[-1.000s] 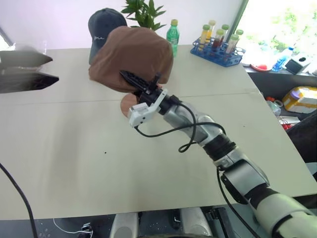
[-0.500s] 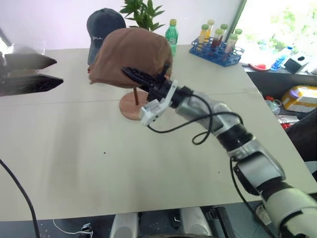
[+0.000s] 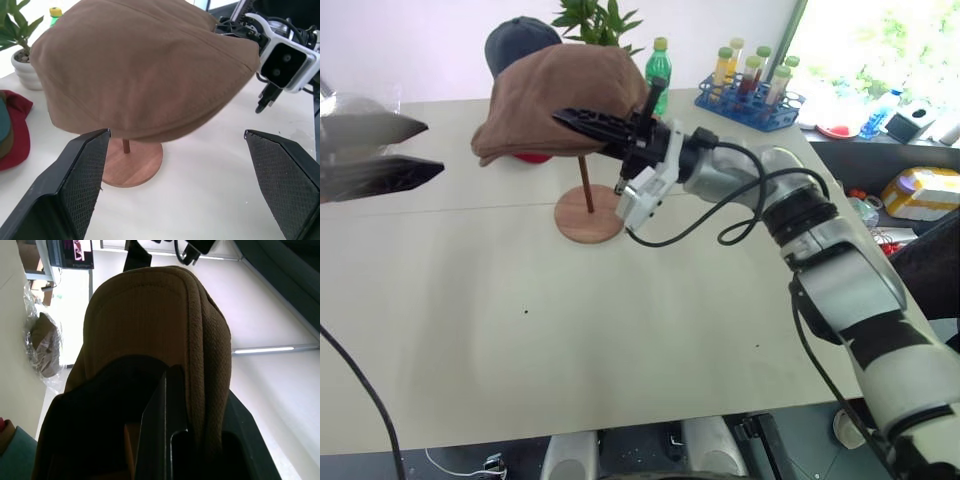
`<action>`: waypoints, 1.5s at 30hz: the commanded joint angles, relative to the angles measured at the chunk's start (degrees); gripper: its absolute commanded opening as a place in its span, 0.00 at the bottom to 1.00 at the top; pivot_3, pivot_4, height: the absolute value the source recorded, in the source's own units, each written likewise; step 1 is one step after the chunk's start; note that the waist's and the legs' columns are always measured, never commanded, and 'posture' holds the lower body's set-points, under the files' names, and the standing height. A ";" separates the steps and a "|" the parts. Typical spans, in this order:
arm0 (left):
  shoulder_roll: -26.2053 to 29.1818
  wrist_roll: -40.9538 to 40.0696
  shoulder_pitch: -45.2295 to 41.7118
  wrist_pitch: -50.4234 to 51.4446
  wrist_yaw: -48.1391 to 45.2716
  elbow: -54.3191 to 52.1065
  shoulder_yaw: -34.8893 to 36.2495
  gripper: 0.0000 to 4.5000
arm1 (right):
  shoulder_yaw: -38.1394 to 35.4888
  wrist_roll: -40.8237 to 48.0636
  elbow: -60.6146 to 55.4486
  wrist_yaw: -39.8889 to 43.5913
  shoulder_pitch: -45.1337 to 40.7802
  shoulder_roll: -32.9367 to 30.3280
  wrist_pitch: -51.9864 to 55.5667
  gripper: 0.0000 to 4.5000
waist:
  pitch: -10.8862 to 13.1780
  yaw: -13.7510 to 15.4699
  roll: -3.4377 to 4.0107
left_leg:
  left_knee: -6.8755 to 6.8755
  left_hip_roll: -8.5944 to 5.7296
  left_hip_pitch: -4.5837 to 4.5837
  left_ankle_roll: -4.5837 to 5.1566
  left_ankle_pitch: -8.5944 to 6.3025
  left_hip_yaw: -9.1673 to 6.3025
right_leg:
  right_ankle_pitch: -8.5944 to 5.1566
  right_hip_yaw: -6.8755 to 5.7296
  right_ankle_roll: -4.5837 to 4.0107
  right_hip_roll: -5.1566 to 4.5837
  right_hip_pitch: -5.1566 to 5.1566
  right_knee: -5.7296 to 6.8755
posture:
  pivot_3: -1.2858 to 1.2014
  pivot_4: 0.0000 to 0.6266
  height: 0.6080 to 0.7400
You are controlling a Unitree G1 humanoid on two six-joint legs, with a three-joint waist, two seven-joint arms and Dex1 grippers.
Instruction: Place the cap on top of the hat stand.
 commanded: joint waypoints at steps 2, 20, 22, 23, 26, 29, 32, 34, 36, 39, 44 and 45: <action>0.78 -1.79 1.03 1.35 1.15 -2.52 5.24 1.00 | 0.06 -1.10 4.94 -4.43 -4.47 0.76 -4.95 0.01 | 0.00 0.04 0.00 | 0.00 0.00 0.00 -0.01 0.01 0.00 | 0.00 0.00 0.00 0.00 0.00 0.00 | 0.52 0.24 1.00; 1.62 -2.60 3.22 2.92 2.22 -4.62 8.10 1.00 | 8.88 -14.06 17.25 -21.98 -10.65 2.28 -3.74 0.01 | 0.00 -0.02 0.00 | -0.08 -0.01 0.00 -0.16 0.10 0.03 | 0.00 0.06 -0.01 0.00 -0.08 0.05 | 0.52 0.24 1.00; 1.74 -2.57 3.02 2.65 2.29 -4.34 7.73 1.00 | 7.03 -10.65 19.29 -18.36 -10.33 2.81 -3.13 0.01 | 0.00 0.03 -0.01 | -0.08 -0.01 0.00 -0.17 0.10 0.03 | 0.01 0.06 -0.01 0.00 -0.08 0.06 | 0.52 0.24 1.00; 1.80 -2.54 2.86 2.49 2.34 -4.23 7.49 1.00 | 6.14 -8.81 20.02 -16.41 -10.15 2.99 -3.04 0.01 | 0.00 0.03 -0.01 | -0.07 -0.01 0.00 -0.17 0.10 0.03 | 0.01 0.06 -0.01 0.00 -0.07 0.06 | 0.52 0.24 1.00; 1.84 -2.52 2.20 2.14 2.44 -3.88 6.69 1.00 | 4.84 -5.08 20.27 -11.92 -9.39 2.92 -4.49 0.09 | 0.00 0.01 -0.01 | -0.06 -0.01 0.00 -0.16 0.10 0.03 | 0.01 0.06 0.00 0.00 -0.05 0.06 | 0.52 0.24 1.00; 1.64 -2.37 1.31 1.55 2.51 -3.38 5.50 1.00 | 3.65 -1.41 19.95 -7.19 -8.17 2.85 -5.90 0.34 | 0.00 0.01 -0.01 | -0.07 -0.01 0.01 -0.17 0.10 0.02 | 0.01 0.06 0.00 0.00 -0.05 0.07 | 0.52 0.24 1.00; 1.30 -2.14 0.24 0.87 2.39 -2.76 4.25 1.00 | 2.77 1.18 18.81 -4.02 -6.90 2.40 -6.51 0.72 | 0.00 0.01 -0.01 | -0.06 0.00 0.01 -0.16 0.10 0.02 | 0.01 0.06 0.00 0.00 -0.04 0.07 | 0.52 0.24 1.00; 1.18 -2.02 -0.31 0.62 2.32 -2.41 3.64 1.00 | 2.27 2.56 18.21 -2.32 -6.30 2.21 -6.49 0.95 | 0.00 0.04 0.00 | -0.06 -0.01 0.02 -0.16 0.10 0.02 | 0.01 0.06 0.00 0.00 -0.04 0.07 | 0.52 0.24 1.00; 1.08 -2.05 -0.80 0.31 2.33 -2.16 2.99 1.00 | 2.03 3.58 17.59 -0.62 -5.64 1.82 -6.57 0.99 | 0.00 0.02 0.00 | -0.06 -0.01 0.02 -0.16 0.10 0.02 | 0.01 0.06 0.00 0.00 -0.04 0.09 | 0.52 0.24 1.00; 0.94 -2.32 -1.37 0.23 2.50 -2.12 2.24 1.00 | 1.15 5.81 16.86 2.92 -4.45 0.89 -6.42 0.99 | 0.00 0.04 0.00 | -0.06 -0.01 0.02 -0.16 0.10 0.02 | 0.01 0.06 0.00 0.01 -0.05 0.09 | 0.52 0.24 1.00; 0.12 -3.23 -1.40 1.17 2.84 -2.89 2.22 1.00 | -1.23 12.79 13.02 13.43 0.53 -3.95 -6.23 0.99 | 0.00 0.24 -0.01 | -0.02 -0.01 0.02 -0.16 0.10 0.02 | 0.01 0.06 0.00 0.00 0.01 0.08 | 0.52 0.24 1.00; -0.12 -3.37 -1.23 1.29 2.99 -3.03 2.22 1.00 | -1.68 14.69 11.36 15.89 2.19 -5.31 -6.20 0.99 | 0.00 0.26 -0.01 | -0.01 -0.01 0.02 -0.16 0.10 0.02 | 0.02 0.06 0.00 0.00 0.02 0.07 | 0.52 0.24 1.00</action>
